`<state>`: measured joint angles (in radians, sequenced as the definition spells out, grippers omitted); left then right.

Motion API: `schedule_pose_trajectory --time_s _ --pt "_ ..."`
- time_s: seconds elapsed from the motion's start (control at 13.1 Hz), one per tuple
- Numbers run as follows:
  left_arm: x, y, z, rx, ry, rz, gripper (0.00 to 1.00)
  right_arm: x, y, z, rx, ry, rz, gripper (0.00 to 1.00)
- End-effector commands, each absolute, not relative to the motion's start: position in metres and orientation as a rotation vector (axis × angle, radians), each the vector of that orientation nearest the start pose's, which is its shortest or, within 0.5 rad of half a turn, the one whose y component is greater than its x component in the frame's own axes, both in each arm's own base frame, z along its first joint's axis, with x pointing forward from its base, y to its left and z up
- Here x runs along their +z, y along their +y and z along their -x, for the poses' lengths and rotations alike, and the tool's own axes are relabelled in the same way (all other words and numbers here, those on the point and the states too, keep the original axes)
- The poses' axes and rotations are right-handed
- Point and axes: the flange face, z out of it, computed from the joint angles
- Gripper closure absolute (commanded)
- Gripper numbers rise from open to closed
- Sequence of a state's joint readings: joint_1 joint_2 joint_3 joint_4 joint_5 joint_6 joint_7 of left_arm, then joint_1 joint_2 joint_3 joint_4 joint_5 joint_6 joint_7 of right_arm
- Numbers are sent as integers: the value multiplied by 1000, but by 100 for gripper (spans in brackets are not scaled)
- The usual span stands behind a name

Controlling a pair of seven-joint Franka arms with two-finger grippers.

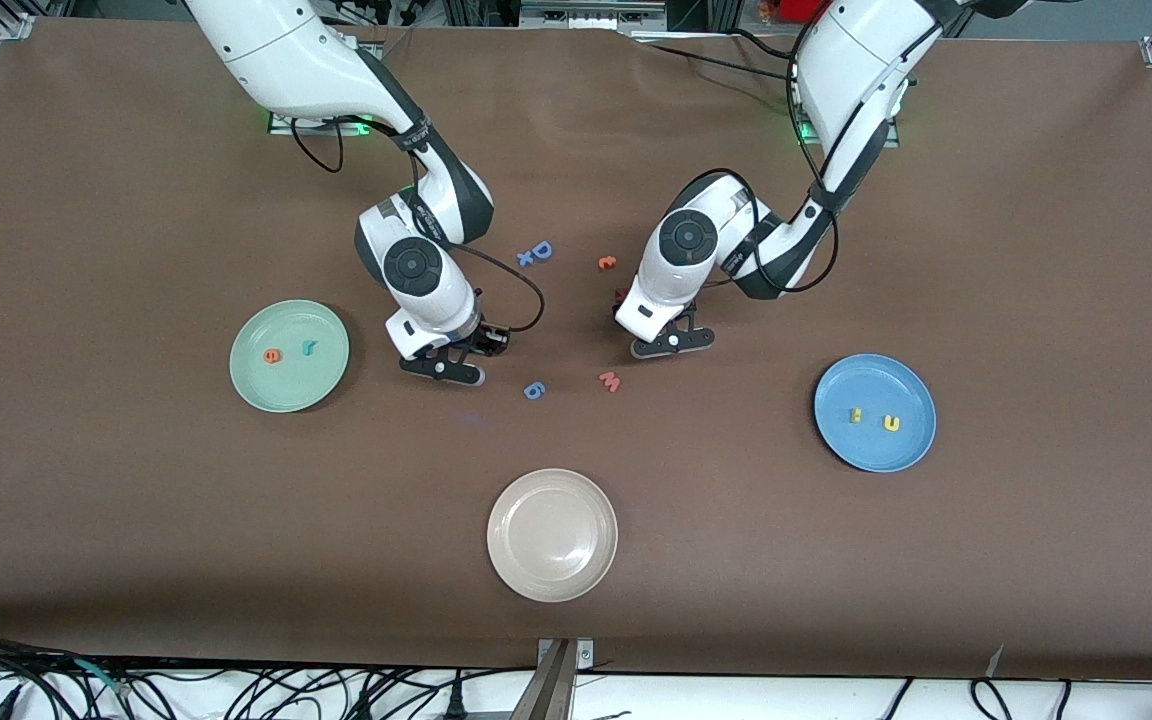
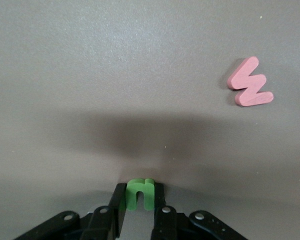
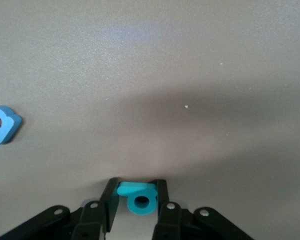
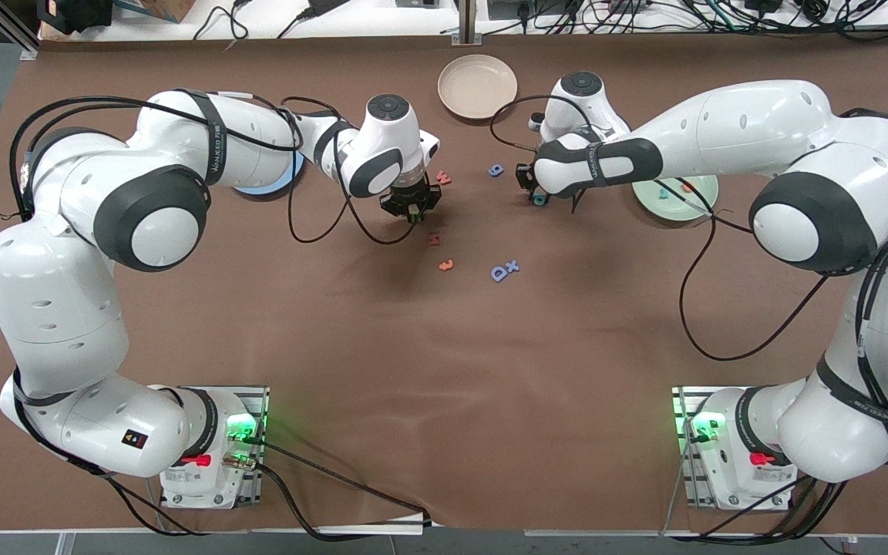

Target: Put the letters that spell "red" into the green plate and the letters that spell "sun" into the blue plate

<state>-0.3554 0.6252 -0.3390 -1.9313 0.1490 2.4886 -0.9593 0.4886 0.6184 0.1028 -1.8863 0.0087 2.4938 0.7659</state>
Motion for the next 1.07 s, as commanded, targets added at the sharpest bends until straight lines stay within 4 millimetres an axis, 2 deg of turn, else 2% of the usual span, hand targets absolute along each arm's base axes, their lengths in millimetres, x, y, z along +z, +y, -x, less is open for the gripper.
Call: schedule_pose_trajectory --time_s 0.0,0.15,0.31,0.54,0.69,0.84,0.99 --pt "179 -394 -480 133 -332 3176 81 168 347 -523 85 313 3084 66" --pt "185 -385 -491 107 -261 3176 80 185 337 -534 41 322 3078 66" --pt "201 -356 -521 126 -234 3152 81 207 319 -548 10 316 3100 66" --pt "235 -287 -585 199 -192 3127 81 238 263 -569 69 176 3183 66" --pt "242 -220 -614 239 -146 3126 81 252 221 -576 176 148 3235 68" --pt "249 -166 -632 275 -68 3132 80 252 173 -581 277 173 3274 69" --pt "241 -122 -639 308 61 3142 79 239 129 -586 332 117 3291 68"
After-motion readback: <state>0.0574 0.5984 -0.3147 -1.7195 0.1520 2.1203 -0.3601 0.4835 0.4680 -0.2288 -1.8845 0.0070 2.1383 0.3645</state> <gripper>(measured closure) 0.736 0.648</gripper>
